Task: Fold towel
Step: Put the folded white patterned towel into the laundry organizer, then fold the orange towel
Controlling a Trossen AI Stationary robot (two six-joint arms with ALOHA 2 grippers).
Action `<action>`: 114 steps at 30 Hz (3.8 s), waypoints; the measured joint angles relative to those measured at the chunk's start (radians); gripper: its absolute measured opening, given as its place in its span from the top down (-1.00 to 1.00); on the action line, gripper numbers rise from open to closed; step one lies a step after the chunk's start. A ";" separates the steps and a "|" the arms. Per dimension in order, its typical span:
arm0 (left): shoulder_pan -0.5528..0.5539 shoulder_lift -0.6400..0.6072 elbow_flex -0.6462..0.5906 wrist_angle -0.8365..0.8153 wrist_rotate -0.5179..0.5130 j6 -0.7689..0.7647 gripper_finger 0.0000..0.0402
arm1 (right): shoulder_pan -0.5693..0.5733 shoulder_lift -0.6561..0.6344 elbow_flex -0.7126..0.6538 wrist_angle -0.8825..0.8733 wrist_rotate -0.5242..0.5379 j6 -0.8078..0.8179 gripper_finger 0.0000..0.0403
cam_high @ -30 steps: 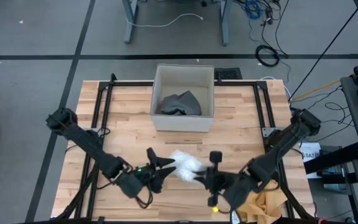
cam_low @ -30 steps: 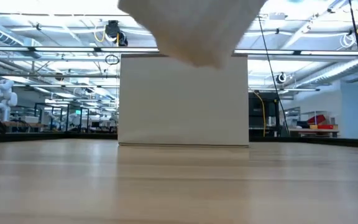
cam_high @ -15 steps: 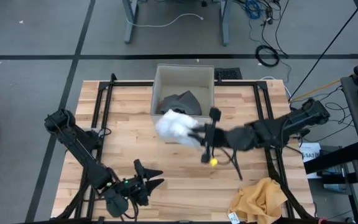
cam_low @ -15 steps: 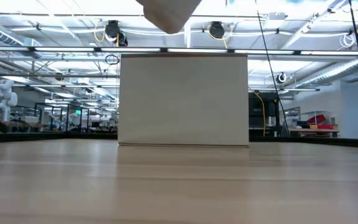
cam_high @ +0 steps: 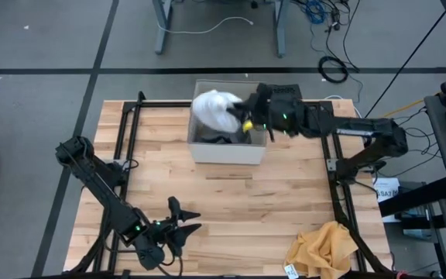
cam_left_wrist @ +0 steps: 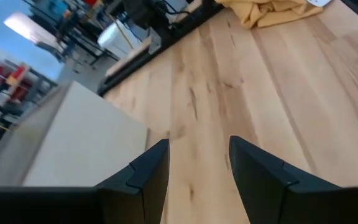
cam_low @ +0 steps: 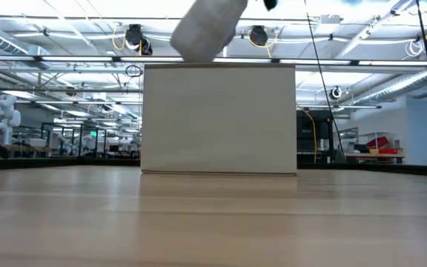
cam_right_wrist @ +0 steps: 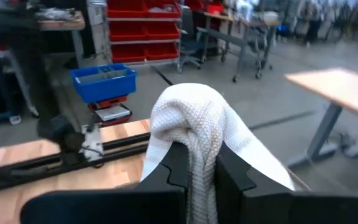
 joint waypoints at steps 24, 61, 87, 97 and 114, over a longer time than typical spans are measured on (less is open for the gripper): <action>0.007 0.000 0.000 -0.013 0.037 -0.070 0.13 | -0.321 0.390 0.000 -0.071 -0.301 0.509 0.80; 0.026 0.000 0.000 -0.012 0.065 -0.072 0.13 | -0.133 -0.061 0.000 -0.557 -0.250 0.217 0.00; 0.245 0.278 0.000 0.477 0.522 0.130 0.13 | 0.787 0.105 -0.003 -0.914 -0.364 0.737 0.00; 0.311 0.378 0.000 0.764 0.652 0.193 0.13 | 0.938 0.326 -0.003 -0.938 -0.529 0.890 0.00; 0.351 0.433 0.000 0.852 0.720 0.142 0.13 | 1.018 0.422 -0.002 -0.778 -0.570 1.067 0.00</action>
